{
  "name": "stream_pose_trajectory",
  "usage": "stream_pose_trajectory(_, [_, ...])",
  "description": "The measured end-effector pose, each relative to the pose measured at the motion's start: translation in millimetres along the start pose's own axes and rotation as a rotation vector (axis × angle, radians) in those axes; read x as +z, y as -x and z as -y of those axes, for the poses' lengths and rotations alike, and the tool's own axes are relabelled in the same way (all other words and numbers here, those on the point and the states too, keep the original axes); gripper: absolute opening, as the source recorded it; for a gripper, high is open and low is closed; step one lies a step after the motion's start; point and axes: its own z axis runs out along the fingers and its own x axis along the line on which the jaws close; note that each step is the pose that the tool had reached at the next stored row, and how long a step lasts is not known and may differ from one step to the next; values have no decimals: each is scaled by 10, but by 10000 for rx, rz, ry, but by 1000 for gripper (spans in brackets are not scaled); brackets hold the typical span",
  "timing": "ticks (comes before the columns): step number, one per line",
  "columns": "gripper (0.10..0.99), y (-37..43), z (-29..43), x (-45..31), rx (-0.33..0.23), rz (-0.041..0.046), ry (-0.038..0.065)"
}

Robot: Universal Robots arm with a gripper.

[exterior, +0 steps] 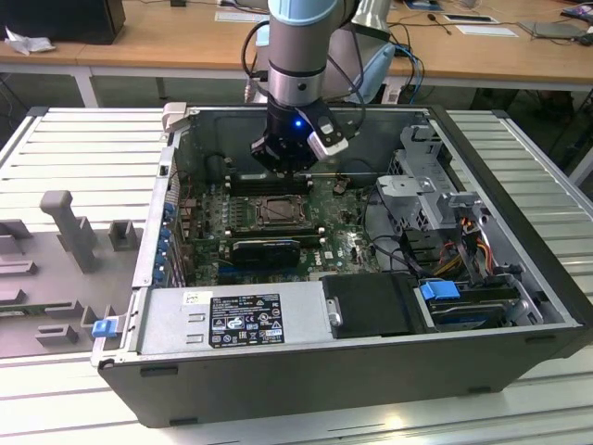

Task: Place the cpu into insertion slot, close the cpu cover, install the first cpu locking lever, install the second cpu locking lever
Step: 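Install the first cpu locking lever, then install the second cpu locking lever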

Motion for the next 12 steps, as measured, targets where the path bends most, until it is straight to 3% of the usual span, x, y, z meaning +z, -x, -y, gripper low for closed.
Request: stream_pose_trajectory(12, [106, -6, 70, -19, 4, -1, -4])
